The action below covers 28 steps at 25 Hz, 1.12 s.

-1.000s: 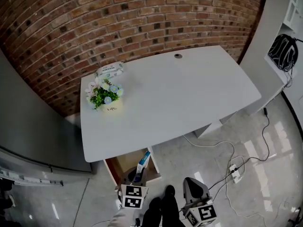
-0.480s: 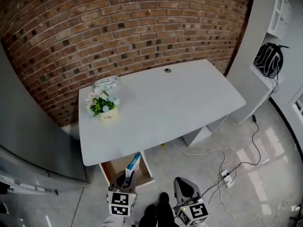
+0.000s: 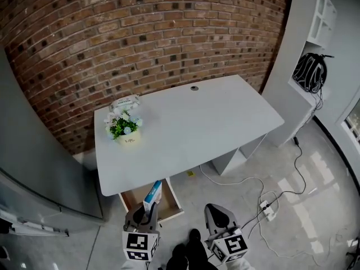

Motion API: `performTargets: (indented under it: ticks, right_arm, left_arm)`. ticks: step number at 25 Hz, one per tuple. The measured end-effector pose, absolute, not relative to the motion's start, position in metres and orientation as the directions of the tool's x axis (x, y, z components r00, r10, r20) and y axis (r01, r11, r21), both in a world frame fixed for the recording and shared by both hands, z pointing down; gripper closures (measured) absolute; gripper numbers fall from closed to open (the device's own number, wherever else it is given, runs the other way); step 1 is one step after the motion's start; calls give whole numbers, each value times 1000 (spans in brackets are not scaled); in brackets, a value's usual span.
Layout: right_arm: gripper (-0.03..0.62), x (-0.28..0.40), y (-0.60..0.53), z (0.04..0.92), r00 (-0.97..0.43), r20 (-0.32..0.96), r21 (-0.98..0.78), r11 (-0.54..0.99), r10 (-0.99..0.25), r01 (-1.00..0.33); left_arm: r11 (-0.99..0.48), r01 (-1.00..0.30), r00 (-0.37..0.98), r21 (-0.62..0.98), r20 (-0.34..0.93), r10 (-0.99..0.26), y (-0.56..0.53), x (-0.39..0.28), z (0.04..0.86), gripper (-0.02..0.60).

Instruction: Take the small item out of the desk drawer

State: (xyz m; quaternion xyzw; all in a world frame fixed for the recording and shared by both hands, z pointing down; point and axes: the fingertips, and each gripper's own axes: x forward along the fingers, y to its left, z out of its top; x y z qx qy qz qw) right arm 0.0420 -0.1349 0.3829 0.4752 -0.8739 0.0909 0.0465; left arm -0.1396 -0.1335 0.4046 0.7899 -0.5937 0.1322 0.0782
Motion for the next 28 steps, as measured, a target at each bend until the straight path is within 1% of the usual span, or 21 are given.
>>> performTargets:
  ticks: [6, 13, 28]
  right_arm:
    - [568, 40, -123, 368, -536, 146, -88, 529, -831, -844]
    - [568, 37, -112, 355, -533, 124, -74, 528, -837, -846]
    - [568, 42, -98, 348, -497, 113, -82, 490, -861, -868]
  left_arm:
    - [-258, -966, 247, -8, 259, -934, -118, -149, 389, 502]
    - [-270, -963, 260, -16, 220, -940, -107, -150, 374, 502]
    - [-286, -958, 275, -33, 186, -943, -93, -149, 363, 502]
